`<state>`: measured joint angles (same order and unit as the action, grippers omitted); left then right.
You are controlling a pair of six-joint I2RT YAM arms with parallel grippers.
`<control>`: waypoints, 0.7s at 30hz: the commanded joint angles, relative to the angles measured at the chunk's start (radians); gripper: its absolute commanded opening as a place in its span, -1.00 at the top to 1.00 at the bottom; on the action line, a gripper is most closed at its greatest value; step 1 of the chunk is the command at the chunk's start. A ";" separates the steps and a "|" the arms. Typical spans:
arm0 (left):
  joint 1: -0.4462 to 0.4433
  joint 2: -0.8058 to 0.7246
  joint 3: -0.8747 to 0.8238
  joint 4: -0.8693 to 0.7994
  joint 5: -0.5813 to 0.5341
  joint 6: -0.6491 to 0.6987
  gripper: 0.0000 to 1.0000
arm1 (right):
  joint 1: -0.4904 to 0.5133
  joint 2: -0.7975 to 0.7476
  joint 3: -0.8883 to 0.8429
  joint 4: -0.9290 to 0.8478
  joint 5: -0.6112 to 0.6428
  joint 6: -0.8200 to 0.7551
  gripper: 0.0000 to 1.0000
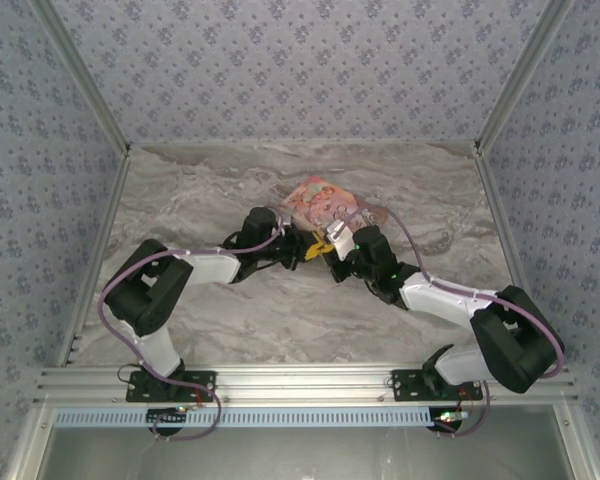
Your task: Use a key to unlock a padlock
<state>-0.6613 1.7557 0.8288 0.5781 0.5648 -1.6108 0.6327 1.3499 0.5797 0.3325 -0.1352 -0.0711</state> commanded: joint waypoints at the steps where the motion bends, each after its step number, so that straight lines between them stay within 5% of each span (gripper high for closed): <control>1: -0.001 -0.027 0.024 0.046 0.020 0.016 1.00 | -0.033 -0.021 -0.025 0.082 -0.103 0.148 1.00; 12: -0.001 -0.026 0.021 0.040 0.012 0.021 1.00 | -0.063 -0.045 -0.035 0.042 -0.083 0.132 1.00; 17: 0.005 -0.029 0.017 0.036 0.006 0.019 1.00 | -0.040 -0.109 -0.067 0.001 0.006 0.036 0.42; 21: 0.013 -0.030 0.012 0.036 0.004 0.020 1.00 | -0.014 -0.155 -0.082 -0.031 0.064 -0.029 0.15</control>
<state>-0.6579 1.7557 0.8295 0.5938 0.5606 -1.6062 0.6102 1.2285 0.5121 0.3412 -0.1722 -0.0338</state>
